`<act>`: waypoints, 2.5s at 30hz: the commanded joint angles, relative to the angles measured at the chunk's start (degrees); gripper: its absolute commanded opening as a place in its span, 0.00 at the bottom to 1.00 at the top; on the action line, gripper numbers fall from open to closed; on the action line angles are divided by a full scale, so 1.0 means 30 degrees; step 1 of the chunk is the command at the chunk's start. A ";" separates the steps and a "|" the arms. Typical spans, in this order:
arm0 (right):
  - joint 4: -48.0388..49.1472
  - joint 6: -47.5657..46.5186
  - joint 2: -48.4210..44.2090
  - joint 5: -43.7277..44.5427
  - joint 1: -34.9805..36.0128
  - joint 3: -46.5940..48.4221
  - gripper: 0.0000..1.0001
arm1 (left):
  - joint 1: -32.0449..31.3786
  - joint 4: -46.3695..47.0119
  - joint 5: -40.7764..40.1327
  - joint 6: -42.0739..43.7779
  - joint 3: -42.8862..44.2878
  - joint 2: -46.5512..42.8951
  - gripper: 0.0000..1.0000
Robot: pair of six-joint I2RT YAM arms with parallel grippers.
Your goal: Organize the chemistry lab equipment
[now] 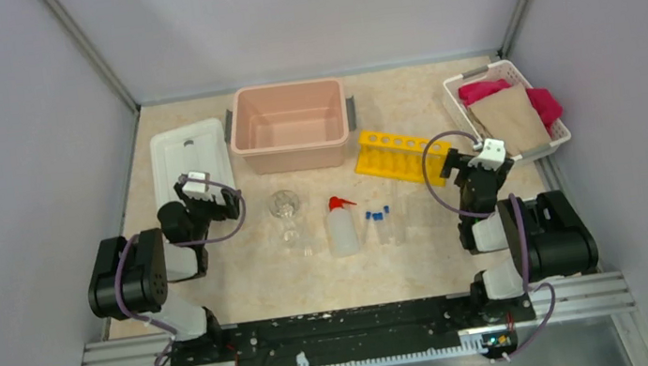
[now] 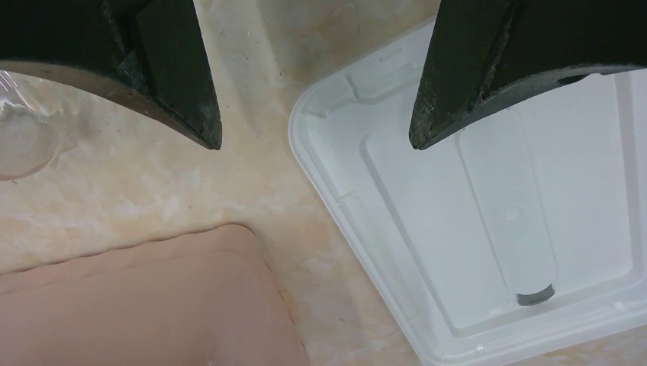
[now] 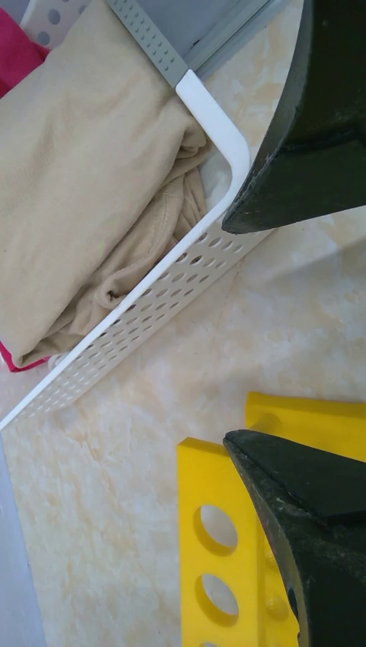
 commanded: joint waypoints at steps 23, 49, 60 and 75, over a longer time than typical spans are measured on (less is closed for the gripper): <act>-0.5595 -0.0598 -0.3916 0.1670 0.1165 0.2206 0.99 | -0.0085 -0.2106 -0.0018 -0.0259 0.0613 -0.2366 0.99; -3.2106 0.9291 -0.6009 -0.2916 0.5589 1.6245 0.99 | 0.1710 -3.1906 0.3720 0.0446 1.6784 -0.6917 0.99; -3.3020 1.0658 -0.1634 -0.1697 0.8971 1.6563 0.88 | 0.1711 -3.3337 0.1039 0.0169 1.7535 -0.7159 0.99; -3.0241 1.0621 0.2258 -0.1507 0.9079 1.5963 0.64 | 0.1661 -3.4473 0.1916 0.0832 1.7654 -0.7595 0.99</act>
